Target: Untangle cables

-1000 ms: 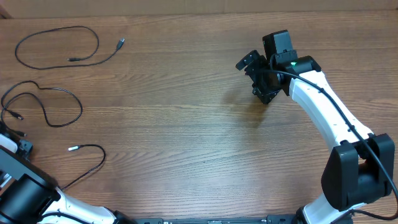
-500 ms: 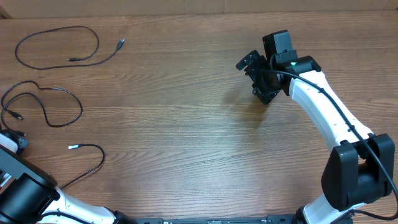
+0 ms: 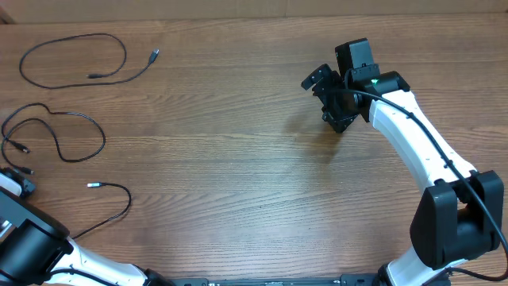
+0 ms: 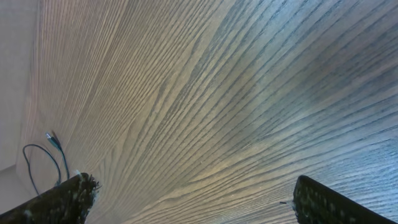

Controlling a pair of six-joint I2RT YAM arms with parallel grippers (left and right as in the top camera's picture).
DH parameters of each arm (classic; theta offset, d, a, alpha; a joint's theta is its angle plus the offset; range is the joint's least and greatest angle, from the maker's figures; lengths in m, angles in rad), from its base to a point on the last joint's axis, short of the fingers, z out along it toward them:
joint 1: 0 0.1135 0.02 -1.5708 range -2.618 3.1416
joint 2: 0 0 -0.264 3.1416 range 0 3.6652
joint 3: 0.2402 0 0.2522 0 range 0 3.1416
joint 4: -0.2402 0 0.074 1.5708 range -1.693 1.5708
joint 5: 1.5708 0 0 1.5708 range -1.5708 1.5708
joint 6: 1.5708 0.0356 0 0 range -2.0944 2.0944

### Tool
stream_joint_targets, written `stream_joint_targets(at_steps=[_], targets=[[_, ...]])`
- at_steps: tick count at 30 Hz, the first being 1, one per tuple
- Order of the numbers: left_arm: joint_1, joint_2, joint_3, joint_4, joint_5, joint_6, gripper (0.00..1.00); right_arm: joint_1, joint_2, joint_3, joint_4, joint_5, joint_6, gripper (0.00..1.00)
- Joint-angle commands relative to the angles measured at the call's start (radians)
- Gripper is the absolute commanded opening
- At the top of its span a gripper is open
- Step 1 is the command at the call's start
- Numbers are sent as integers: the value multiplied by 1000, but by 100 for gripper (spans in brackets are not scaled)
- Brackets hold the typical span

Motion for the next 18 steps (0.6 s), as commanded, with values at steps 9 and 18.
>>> stream_joint_targets(at_steps=[9,18], targets=[[8,-115,123,-98,189,-164,100,5,-10,13,6,-4,-7,100],[-6,-273,134,-68,742,-555,99,5,-10,11,-17,-4,-11,100]])
